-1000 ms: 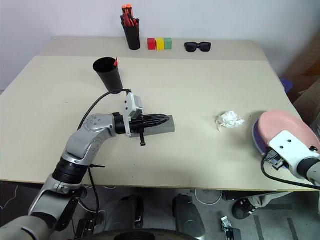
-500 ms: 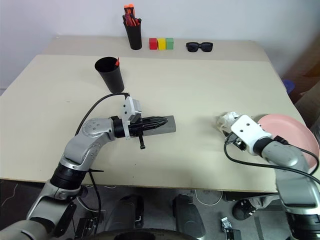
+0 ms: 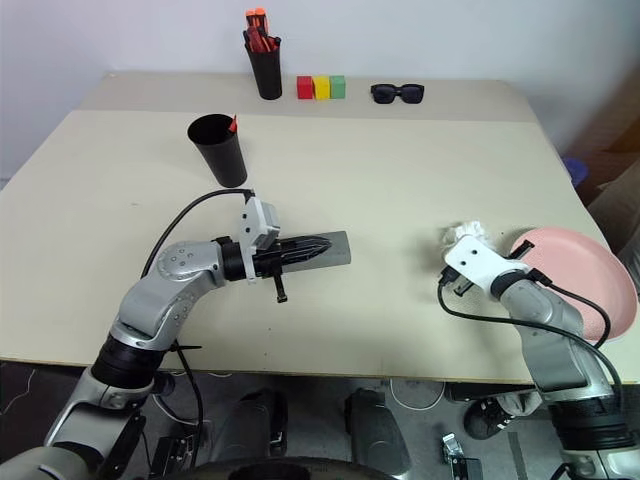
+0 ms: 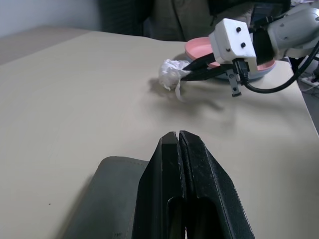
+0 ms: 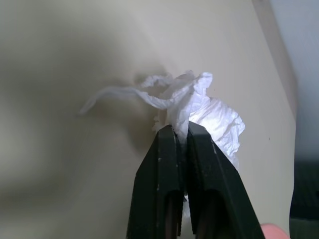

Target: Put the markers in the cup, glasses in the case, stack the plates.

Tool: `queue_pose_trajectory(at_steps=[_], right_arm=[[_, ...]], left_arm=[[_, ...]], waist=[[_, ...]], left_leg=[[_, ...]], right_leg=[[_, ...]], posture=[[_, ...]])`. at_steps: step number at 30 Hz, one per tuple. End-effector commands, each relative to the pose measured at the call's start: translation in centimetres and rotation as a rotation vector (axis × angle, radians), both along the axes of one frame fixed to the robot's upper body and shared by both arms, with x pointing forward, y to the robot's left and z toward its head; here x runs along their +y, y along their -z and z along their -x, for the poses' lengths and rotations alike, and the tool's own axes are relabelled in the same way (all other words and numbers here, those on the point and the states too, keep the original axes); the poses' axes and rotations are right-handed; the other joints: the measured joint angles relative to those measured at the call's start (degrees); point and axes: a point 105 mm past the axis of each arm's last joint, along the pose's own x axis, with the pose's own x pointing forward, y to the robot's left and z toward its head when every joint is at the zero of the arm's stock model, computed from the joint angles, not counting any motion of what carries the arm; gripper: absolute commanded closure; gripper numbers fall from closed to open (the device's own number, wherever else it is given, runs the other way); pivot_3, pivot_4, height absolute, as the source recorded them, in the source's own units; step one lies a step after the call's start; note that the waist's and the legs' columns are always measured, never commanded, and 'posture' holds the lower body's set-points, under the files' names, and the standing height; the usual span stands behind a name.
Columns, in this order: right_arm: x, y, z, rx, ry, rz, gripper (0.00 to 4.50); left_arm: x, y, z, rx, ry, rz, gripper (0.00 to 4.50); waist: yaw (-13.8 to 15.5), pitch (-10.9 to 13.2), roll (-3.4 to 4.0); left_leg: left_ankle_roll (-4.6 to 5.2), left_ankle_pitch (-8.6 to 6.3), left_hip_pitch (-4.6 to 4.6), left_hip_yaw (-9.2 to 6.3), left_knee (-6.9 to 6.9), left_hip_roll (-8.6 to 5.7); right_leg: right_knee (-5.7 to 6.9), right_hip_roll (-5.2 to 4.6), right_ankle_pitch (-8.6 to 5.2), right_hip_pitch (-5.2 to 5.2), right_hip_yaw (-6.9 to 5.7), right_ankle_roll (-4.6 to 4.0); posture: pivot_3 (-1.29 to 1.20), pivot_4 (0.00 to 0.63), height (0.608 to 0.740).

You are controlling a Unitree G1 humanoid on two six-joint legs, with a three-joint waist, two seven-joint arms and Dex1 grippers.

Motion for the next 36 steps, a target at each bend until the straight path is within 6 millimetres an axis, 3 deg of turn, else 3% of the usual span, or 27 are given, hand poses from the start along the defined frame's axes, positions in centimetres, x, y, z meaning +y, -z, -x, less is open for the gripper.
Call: queue_pose_trajectory(at_steps=[1,5,7,9,12,17,19,24,27,30,36], right_arm=[[-1.1,-4.9,0.6,-0.152,0.037,0.017,4.45],[-4.2,-8.0,2.6,-0.211,0.164,-0.023,4.45],[-5.6,-8.2,3.8,-0.195,0.218,-0.017,4.45],[-7.6,-7.2,5.6,-0.14,0.295,-0.008,4.45],[-8.8,-5.9,7.1,-0.092,0.358,-0.025,3.47],[-8.6,-5.6,6.9,-0.095,0.354,-0.016,1.06],[-7.6,-5.6,6.2,-0.1,0.306,-0.027,0.03],[-3.8,-7.0,3.6,-0.156,0.128,-0.184,0.03],[-0.7,-7.9,1.9,-0.176,-0.002,-0.339,0.03],[3.0,-7.8,0.5,-0.125,-0.171,-0.481,0.03],[5.2,-7.1,-1.4,-0.034,-0.299,-0.594,0.03]], left_arm=[[-0.5,-0.8,0.1,-0.03,0.024,0.022,4.5],[-0.7,-0.7,0.0,-0.023,0.043,0.025,4.5],[-0.8,-0.5,-0.2,-0.022,0.051,0.025,4.5],[-1.1,-0.5,-0.6,-0.024,0.061,0.027,4.5],[-1.5,-0.6,-1.0,-0.034,0.071,0.032,4.5],[-1.3,-0.8,-1.5,-0.05,0.059,0.035,4.5],[-0.4,-1.0,-2.0,-0.055,0.011,0.044,4.5],[3.1,-1.2,-3.4,-0.071,-0.156,0.053,4.5],[6.6,-1.0,-4.0,-0.083,-0.304,0.039,4.5],[12.3,-0.7,-3.9,-0.124,-0.517,-0.009,4.5],[18.5,-0.3,-1.9,-0.124,-0.75,-0.042,4.5]], waist=[[0.07,0.0,0.02],[0.16,0.0,0.01],[0.16,0.0,0.01],[0.23,0.0,0.0],[0.1,0.0,0.0],[-0.89,-0.02,0.04],[-0.99,-0.02,0.03],[-1.8,-0.01,0.03],[-2.08,-0.01,0.02],[-1.78,0.02,-0.01],[-0.62,0.07,-0.11]], left_leg=[[0.0,0.0,0.0,0.01,0.0,0.0],[0.0,0.0,-0.01,0.0,0.02,-0.01],[0.0,0.0,0.0,-0.02,0.01,-0.01],[0.0,0.0,0.0,-0.02,0.01,0.0],[0.01,-0.01,0.0,-0.01,0.01,-0.02],[0.02,-0.01,0.19,0.08,-0.03,-0.02],[0.02,-0.01,0.23,0.07,-0.05,-0.02],[0.02,-0.01,0.24,0.07,-0.09,-0.02],[0.02,-0.01,0.33,0.08,-0.16,0.02],[0.02,-0.02,0.33,0.09,-0.2,0.04],[0.09,-0.06,0.28,0.2,-0.18,0.02]], right_leg=[[0.0,-0.01,0.0,0.0,0.0,0.0],[0.0,-0.01,0.0,0.01,0.01,0.0],[-0.01,0.0,0.0,0.04,-0.01,0.0],[-0.02,0.01,0.0,0.04,-0.02,0.01],[-0.03,-0.01,-0.03,0.06,-0.01,0.01],[-0.01,0.04,-0.04,0.08,0.19,-0.01],[-0.01,0.04,-0.03,0.11,0.19,-0.01],[0.0,0.04,-0.02,0.11,0.21,0.02],[0.02,0.08,-0.01,0.12,0.24,0.03],[0.03,0.07,-0.01,0.11,0.24,0.03],[-0.02,-0.11,-0.04,0.13,0.2,-0.01]], posture=[[0.0,0.15,0.732],[0.0,0.15,0.732],[0.0,0.15,0.732],[0.0,0.15,0.732],[0.0,0.15,0.732],[0.0,0.15,0.732],[0.0,0.15,0.732],[0.0,0.15,0.732],[0.0,0.15,0.732],[0.0,0.15,0.732],[0.0,0.15,0.732]])
